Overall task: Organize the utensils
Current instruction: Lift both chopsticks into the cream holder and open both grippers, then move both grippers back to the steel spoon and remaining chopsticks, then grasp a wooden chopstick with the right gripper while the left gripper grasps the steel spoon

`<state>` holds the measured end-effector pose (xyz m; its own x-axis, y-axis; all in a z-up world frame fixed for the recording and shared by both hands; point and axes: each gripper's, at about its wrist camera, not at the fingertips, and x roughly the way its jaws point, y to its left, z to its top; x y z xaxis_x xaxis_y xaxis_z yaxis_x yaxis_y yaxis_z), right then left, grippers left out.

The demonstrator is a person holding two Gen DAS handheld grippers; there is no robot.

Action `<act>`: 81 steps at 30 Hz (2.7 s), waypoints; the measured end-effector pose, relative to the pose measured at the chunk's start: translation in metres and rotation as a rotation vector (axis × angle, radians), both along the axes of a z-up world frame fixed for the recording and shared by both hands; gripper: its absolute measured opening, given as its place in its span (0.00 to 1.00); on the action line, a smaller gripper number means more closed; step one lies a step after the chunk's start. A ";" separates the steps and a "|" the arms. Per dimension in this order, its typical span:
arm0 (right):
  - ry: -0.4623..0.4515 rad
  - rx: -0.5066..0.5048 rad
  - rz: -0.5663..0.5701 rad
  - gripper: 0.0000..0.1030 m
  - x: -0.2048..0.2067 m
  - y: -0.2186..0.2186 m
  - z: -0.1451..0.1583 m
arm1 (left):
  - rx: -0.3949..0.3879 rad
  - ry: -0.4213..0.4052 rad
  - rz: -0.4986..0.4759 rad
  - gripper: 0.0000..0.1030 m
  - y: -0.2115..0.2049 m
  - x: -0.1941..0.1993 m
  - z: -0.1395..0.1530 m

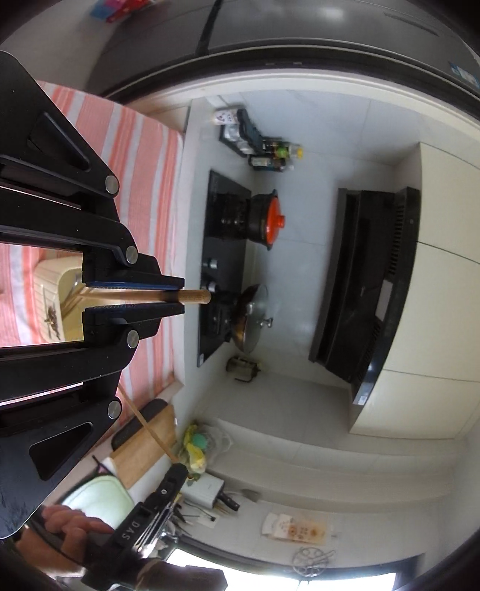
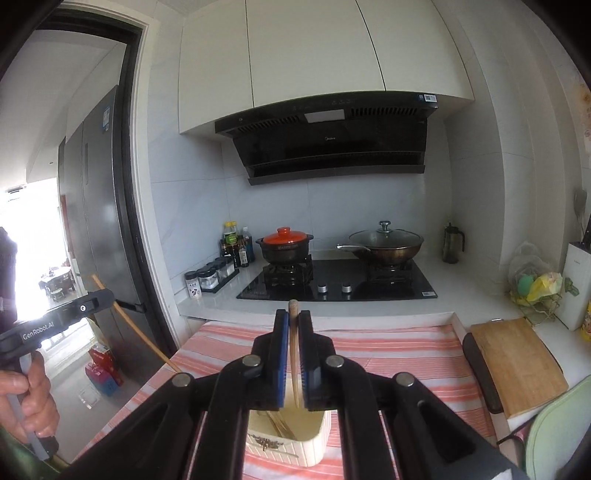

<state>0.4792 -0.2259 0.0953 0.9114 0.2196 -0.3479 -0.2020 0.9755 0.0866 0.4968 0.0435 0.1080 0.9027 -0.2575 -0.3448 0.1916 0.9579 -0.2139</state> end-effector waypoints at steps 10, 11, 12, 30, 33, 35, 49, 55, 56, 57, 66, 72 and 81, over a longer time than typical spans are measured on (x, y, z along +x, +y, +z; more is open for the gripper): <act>0.338 0.073 0.026 0.05 0.081 -0.007 -0.104 | 0.027 0.255 -0.005 0.04 -0.016 0.080 -0.096; 0.360 0.070 0.026 0.05 0.085 -0.006 -0.112 | 0.029 0.271 -0.006 0.04 -0.017 0.083 -0.102; 0.379 0.067 0.028 0.05 0.089 -0.005 -0.118 | 0.031 0.283 -0.007 0.04 -0.019 0.086 -0.107; 0.126 -0.053 0.095 0.52 -0.038 -0.001 -0.026 | 0.121 0.219 -0.093 0.84 0.022 -0.082 -0.056; 0.133 -0.151 0.090 0.52 -0.095 -0.009 -0.053 | 0.165 0.259 -0.098 0.84 0.022 -0.135 -0.096; 0.134 -0.195 0.055 0.52 -0.136 -0.016 -0.078 | 0.166 0.284 -0.093 0.84 0.019 -0.167 -0.126; 0.418 -0.138 -0.150 0.52 -0.280 -0.054 -0.250 | 0.040 0.507 0.019 0.84 0.011 -0.243 -0.243; 0.343 -0.111 -0.185 0.52 -0.275 -0.055 -0.233 | 0.024 0.523 0.062 0.84 0.011 -0.236 -0.250; 0.336 -0.121 -0.182 0.52 -0.273 -0.051 -0.232 | 0.032 0.530 0.068 0.84 0.011 -0.237 -0.253; 0.329 -0.139 -0.174 0.52 -0.271 -0.047 -0.231 | 0.039 0.537 0.075 0.84 0.012 -0.237 -0.256; 0.347 -0.277 -0.100 0.52 -0.261 -0.012 -0.243 | 0.066 0.556 0.136 0.84 0.022 -0.241 -0.267; 0.381 -0.326 -0.015 0.52 -0.242 0.017 -0.248 | 0.067 0.558 0.141 0.84 0.024 -0.242 -0.271; 0.511 -0.207 0.131 0.42 -0.196 0.072 -0.269 | 0.071 0.560 0.167 0.84 0.034 -0.251 -0.275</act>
<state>0.2835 -0.1536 -0.1739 0.5854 0.1993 -0.7859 -0.3048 0.9523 0.0144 0.2463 0.0776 -0.1670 0.6044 -0.0863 -0.7920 -0.0870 0.9810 -0.1733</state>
